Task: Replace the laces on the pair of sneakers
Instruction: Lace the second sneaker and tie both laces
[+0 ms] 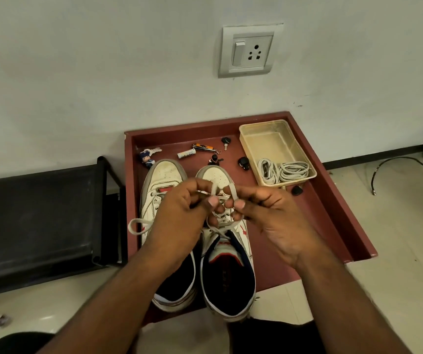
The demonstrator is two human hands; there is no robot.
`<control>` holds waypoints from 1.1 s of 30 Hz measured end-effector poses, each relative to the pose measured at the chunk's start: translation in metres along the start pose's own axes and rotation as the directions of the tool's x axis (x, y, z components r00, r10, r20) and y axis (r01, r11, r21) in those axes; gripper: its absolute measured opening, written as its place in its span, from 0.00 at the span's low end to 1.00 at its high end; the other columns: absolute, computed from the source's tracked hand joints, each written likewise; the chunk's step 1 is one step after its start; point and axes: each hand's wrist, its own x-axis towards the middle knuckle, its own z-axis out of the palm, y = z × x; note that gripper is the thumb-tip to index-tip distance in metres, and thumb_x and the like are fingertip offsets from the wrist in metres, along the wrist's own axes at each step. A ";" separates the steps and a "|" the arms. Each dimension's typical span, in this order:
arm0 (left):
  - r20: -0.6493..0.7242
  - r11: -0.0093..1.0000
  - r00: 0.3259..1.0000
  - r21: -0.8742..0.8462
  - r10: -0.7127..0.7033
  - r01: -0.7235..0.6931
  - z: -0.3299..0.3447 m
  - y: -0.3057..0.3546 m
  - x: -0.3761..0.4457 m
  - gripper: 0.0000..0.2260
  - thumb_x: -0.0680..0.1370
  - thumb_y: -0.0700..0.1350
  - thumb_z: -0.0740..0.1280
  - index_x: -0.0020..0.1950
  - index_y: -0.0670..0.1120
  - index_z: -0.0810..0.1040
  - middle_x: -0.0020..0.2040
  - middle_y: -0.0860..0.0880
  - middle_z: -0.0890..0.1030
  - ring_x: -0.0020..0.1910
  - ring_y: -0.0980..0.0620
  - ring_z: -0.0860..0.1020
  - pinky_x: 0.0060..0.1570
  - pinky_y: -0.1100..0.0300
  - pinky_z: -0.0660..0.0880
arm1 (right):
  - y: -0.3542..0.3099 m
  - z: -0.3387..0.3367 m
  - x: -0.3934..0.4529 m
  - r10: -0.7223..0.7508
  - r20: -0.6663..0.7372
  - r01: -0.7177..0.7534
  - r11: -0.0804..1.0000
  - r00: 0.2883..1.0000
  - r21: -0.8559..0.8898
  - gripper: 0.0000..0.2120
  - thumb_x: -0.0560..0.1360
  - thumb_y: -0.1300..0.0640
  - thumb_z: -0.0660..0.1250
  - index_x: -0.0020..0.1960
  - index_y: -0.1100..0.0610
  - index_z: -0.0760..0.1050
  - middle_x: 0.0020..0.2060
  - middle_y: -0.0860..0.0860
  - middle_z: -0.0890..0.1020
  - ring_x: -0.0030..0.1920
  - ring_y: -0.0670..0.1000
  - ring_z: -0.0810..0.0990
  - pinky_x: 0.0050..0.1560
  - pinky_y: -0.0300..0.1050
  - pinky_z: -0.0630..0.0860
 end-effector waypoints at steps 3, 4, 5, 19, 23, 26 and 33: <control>0.040 0.995 0.999 0.093 0.034 -0.037 -0.004 -0.001 0.002 0.13 0.78 0.35 0.67 0.52 0.50 0.67 0.36 0.48 0.83 0.29 0.53 0.77 0.31 0.60 0.74 | -0.006 -0.006 0.002 -0.010 0.039 0.013 0.997 0.999 -0.078 0.14 0.70 0.72 0.68 0.50 0.59 0.70 0.35 0.57 0.84 0.34 0.51 0.82 0.40 0.42 0.79; 0.069 0.980 0.993 0.170 0.093 -0.104 -0.006 -0.002 0.003 0.15 0.78 0.35 0.67 0.51 0.52 0.65 0.36 0.48 0.83 0.29 0.53 0.77 0.32 0.58 0.75 | -0.008 -0.009 0.001 0.017 0.083 -0.009 0.995 0.996 -0.103 0.16 0.69 0.71 0.70 0.52 0.59 0.69 0.34 0.57 0.84 0.33 0.52 0.81 0.41 0.43 0.80; 0.123 0.944 0.979 0.270 0.160 -0.188 -0.008 -0.002 0.003 0.17 0.78 0.35 0.67 0.51 0.54 0.64 0.37 0.49 0.83 0.30 0.54 0.78 0.34 0.58 0.76 | -0.010 -0.011 0.001 0.050 0.130 -0.031 0.989 0.990 -0.147 0.19 0.68 0.69 0.71 0.55 0.59 0.69 0.35 0.57 0.84 0.34 0.53 0.82 0.44 0.44 0.80; 0.054 0.909 0.948 0.271 0.313 -0.316 -0.002 -0.004 0.001 0.04 0.76 0.39 0.71 0.44 0.46 0.79 0.40 0.55 0.81 0.29 0.58 0.78 0.32 0.66 0.74 | -0.005 -0.009 0.002 -0.033 0.086 0.054 0.966 0.996 -0.253 0.04 0.68 0.72 0.73 0.41 0.68 0.78 0.39 0.59 0.84 0.34 0.51 0.83 0.40 0.43 0.82; -0.169 0.994 0.984 -0.106 -0.057 0.039 0.014 -0.002 0.003 0.04 0.78 0.38 0.69 0.46 0.39 0.76 0.33 0.51 0.79 0.24 0.54 0.74 0.25 0.61 0.72 | 0.005 -0.008 0.007 -0.351 0.107 0.352 0.774 0.930 -0.526 0.09 0.66 0.67 0.76 0.35 0.57 0.77 0.47 0.53 0.82 0.45 0.49 0.82 0.47 0.43 0.80; -0.198 0.971 0.968 -0.209 -0.155 0.113 0.015 -0.001 0.007 0.07 0.77 0.33 0.68 0.45 0.44 0.74 0.38 0.47 0.77 0.22 0.57 0.71 0.21 0.65 0.68 | 0.009 -0.003 0.007 -0.487 0.263 0.510 0.491 0.833 -0.706 0.04 0.66 0.65 0.74 0.36 0.60 0.80 0.44 0.48 0.84 0.47 0.42 0.81 0.50 0.31 0.74; 0.038 0.991 0.991 0.019 0.129 -0.130 0.004 -0.001 0.007 0.04 0.78 0.47 0.69 0.48 0.51 0.74 0.52 0.48 0.74 0.35 0.52 0.76 0.35 0.57 0.75 | -0.007 -0.005 0.003 -0.229 0.241 0.325 0.491 0.943 -0.808 0.07 0.71 0.59 0.70 0.39 0.51 0.73 0.33 0.42 0.81 0.36 0.43 0.80 0.43 0.48 0.76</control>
